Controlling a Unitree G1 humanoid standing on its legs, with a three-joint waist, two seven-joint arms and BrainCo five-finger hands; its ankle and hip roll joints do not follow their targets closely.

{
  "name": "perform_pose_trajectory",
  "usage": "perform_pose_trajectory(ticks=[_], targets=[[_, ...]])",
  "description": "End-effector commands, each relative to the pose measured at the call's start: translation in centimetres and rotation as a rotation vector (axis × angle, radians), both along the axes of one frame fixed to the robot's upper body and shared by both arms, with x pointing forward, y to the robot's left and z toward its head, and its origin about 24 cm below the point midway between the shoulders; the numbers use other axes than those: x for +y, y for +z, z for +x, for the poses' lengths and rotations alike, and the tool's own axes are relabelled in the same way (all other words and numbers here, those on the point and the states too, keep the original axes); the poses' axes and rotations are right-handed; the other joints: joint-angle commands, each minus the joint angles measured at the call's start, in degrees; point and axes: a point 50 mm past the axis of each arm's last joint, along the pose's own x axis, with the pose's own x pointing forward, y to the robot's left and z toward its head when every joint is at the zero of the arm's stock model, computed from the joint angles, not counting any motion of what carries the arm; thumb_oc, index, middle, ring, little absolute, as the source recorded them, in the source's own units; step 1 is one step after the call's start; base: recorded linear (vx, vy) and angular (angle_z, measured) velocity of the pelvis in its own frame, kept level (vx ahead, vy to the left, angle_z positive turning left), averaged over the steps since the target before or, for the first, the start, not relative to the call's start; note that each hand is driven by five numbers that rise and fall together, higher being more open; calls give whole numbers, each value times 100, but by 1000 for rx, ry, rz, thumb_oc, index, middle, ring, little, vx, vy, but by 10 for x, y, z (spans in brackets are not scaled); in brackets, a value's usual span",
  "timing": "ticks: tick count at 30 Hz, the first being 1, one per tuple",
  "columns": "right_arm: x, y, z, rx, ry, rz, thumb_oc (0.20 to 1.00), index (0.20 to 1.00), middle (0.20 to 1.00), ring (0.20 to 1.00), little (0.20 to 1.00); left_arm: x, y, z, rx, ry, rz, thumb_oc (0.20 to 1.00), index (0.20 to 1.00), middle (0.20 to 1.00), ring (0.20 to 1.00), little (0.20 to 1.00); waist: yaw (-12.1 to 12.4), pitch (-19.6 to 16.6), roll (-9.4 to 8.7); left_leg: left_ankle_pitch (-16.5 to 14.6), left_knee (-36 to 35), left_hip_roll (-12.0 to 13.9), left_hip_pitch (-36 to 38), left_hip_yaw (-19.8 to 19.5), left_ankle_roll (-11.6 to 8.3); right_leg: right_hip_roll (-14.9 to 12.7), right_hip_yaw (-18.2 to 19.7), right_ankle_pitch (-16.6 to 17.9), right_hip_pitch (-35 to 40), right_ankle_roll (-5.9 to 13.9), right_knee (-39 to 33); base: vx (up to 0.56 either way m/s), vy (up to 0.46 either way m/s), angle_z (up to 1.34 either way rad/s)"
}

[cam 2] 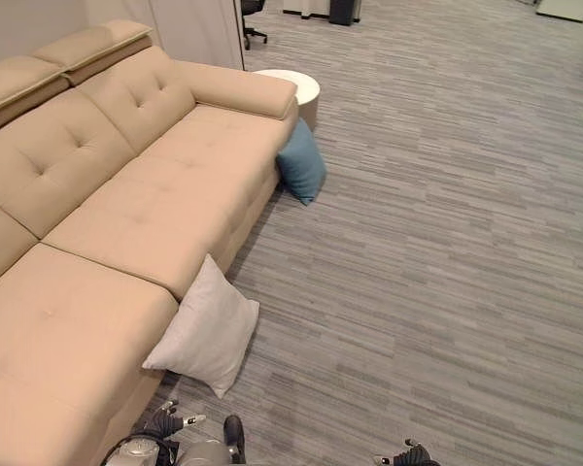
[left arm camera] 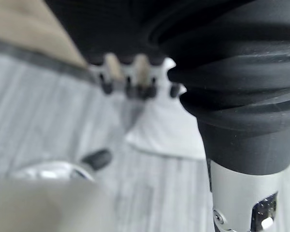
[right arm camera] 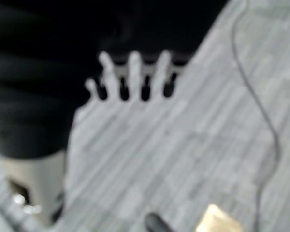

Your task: Pick up all the scattered cushions and arrange them neatly on the sofa.

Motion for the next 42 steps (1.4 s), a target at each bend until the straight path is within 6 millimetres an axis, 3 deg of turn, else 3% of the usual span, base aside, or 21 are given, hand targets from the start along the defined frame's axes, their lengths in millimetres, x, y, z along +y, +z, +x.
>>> perform_pose_trajectory(ticks=[1, 6, 9, 10, 11, 13, 19, 21, 22, 23, 24, 25, 26, 27, 28, 35, 36, 38, 39, 41, 42], targets=[[4, 10, 34, -139, 7, 18, 1000, 1000, 1000, 1000, 1000, 12, 7, 9, -50, -6, 44, 1000, 1000, 1000, 1000, 1000, 150, 224, -218, -609, 731, -391, 69, -327, -137, -714, 606, 1571, -560, 403, 736, 290, 101, 93], [8, 12, 39, -157, 32, 28, 1000, 1000, 1000, 1000, 1000, 14, 10, 15, -77, -2, 52, 1000, 1000, 1000, 1000, 1000, -21, 277, -153, -732, 582, -460, 415, -743, -203, -533, 760, 1431, -1188, 233, 270, 250, -9, 89], [10, 12, 41, -170, 33, 41, 1000, 1000, 1000, 1000, 1000, 15, 11, 17, -82, -10, 51, 1000, 1000, 1000, 1000, 1000, -312, 316, -262, -949, 607, -674, 669, -1408, -342, -13, 1839, 1525, -1454, 280, -1407, 371, -130, 121], [10, 12, 41, -170, 33, 42, 1000, 1000, 1000, 1000, 1000, 15, 11, 17, -82, -10, 51, 1000, 1000, 1000, 1000, 1000, -317, 310, -266, -941, 606, -678, 659, -1412, -341, -17, 1836, 1535, -1457, 280, -1420, 294, -97, 145], [11, 11, 38, -163, 30, 49, 1000, 1000, 1000, 1000, 1000, 16, 10, 15, -76, -6, 52, 1000, 1000, 1000, 1000, 1000, -417, 305, -290, -980, 598, -714, 737, -1688, -406, 49, 2252, 1669, -1542, 364, -1678, 161, -52, 153], [12, 11, 37, -167, 39, 52, 1000, 1000, 1000, 1000, 1000, 17, 9, 12, -69, 5, 54, 1000, 1000, 1000, 1000, 1000, -497, 291, -293, -987, 633, -747, 768, -1865, -414, 156, 2537, 1715, -1567, 398, -1657, 258, -107, 139], [11, 12, 36, -164, 61, 48, 1000, 1000, 1000, 1000, 1000, 18, 7, 5, -60, 28, 41, 1000, 1000, 1000, 1000, 1000, -433, 121, -309, -999, 960, -609, 809, -2144, -606, 120, 2064, 1509, -1149, 195, -1553, 199, -164, 130], [8, 14, 37, -181, 51, 41, 1000, 1000, 1000, 1000, 1000, 17, 9, 11, -77, 12, 41, 1000, 1000, 1000, 1000, 1000, -427, 119, -366, -921, 1311, -484, 639, -1956, -698, 101, 1863, 1423, -954, 118, -1598, 114, -227, 91], [6, 15, 38, -185, 42, 39, 1000, 1000, 1000, 1000, 1000, 15, 12, 17, -95, -6, 39, 1000, 1000, 1000, 1000, 1000, -459, 129, -411, -921, 1605, -335, 438, -1484, -698, 62, 1653, 1341, -779, 66, -1658, 71, -171, 89], [6, 15, 38, -185, 42, 39, 1000, 1000, 1000, 1000, 1000, 15, 12, 17, -95, -6, 39, 1000, 1000, 1000, 1000, 1000, -461, 129, -408, -931, 1624, -332, 429, -1487, -699, 65, 1650, 1341, -778, 66, -1660, 60, -154, 95], [5, 14, 35, -181, 19, 45, 1000, 1000, 1000, 1000, 1000, 12, 14, 24, -109, -43, 36, 1000, 1000, 1000, 1000, 1000, -553, 112, -435, -912, 1434, -19, 359, -632, -614, 2, 1364, 1214, -604, 41, -1720, 16, -64, 115], [5, 14, 35, -181, 19, 45, 1000, 1000, 1000, 1000, 1000, 12, 14, 24, -109, -43, 36, 1000, 1000, 1000, 1000, 1000, -553, 113, -436, -915, 1438, -19, 358, -632, -613, 2, 1363, 1215, -602, 41, -1722, 64, -69, 123], [6, 10, 26, -159, -20, 53, 1000, 1000, 1000, 1000, 1000, 5, 16, 34, -121, -104, 37, 1000, 1000, 1000, 1000, 1000, -790, 44, -390, -749, 909, 300, 331, 640, -655, -57, 850, 1070, -395, 113, -1834, 50, -6, 150], [5, 10, 26, -159, -21, 53, 1000, 1000, 1000, 1000, 1000, 5, 16, 34, -121, -105, 37, 1000, 1000, 1000, 1000, 1000, -802, 42, -389, -741, 898, 297, 335, 630, -660, -57, 833, 1071, -383, 115, -1846, 69, 10, 204], [8, 9, 24, -153, -31, 59, 1000, 1000, 1000, 1000, 1000, 5, 16, 34, -113, -110, 36, 1000, 1000, 1000, 1000, 1000, -859, 24, -389, -436, 685, 384, 137, 1051, -738, -60, 590, 1037, -277, 120, -1947, 36, 14, 256], [23, 9, 39, -181, 19, 91, 1000, 1000, 1000, 1000, 1000, 19, 8, 9, -34, -40, 60, 1000, 1000, 1000, 1000, 1000, -702, 101, -408, -408, 452, 167, 70, 770, -558, -221, 556, 942, -424, 177, -1248, 83, 111, 26], [27, 13, 49, -218, 46, 96, 1000, 1000, 1000, 1000, 1000, 26, 8, 3, -18, -15, 77, 1000, 1000, 1000, 1000, 1000, -660, 172, -368, -602, 429, 78, 197, 686, -497, -385, 711, 841, -604, 330, -748, 31, 166, -17], [31, 17, 58, -247, 71, 103, 1000, 1000, 1000, 1000, 1000, 31, 9, 3, -20, -4, 96, 1000, 1000, 1000, 1000, 1000, -646, 256, -332, -511, 440, 88, 176, 729, -403, -423, 881, 963, -922, 307, -327, -17, 129, -24], [31, 17, 58, -247, 71, 103, 1000, 1000, 1000, 1000, 1000, 31, 9, 3, -20, -4, 96, 1000, 1000, 1000, 1000, 1000, -641, 253, -334, -512, 440, 85, 173, 735, -402, -426, 888, 958, -933, 308, -315, -36, 64, -12], [34, 20, 64, -273, 98, 110, 1000, 1000, 1000, 1000, 1000, 36, 11, 5, -32, -14, 110, 1000, 1000, 1000, 1000, 1000, -715, 260, -281, -506, 318, -18, 248, 497, -392, -290, 1620, 933, -991, 317, -579, 58, 47, -3], [34, 20, 64, -273, 98, 110, 1000, 1000, 1000, 1000, 1000, 36, 11, 5, -32, -14, 110, 1000, 1000, 1000, 1000, 1000, -715, 260, -281, -506, 318, -18, 248, 497, -392, -290, 1620, 933, -991, 317, -579, 50, -40, 1]])
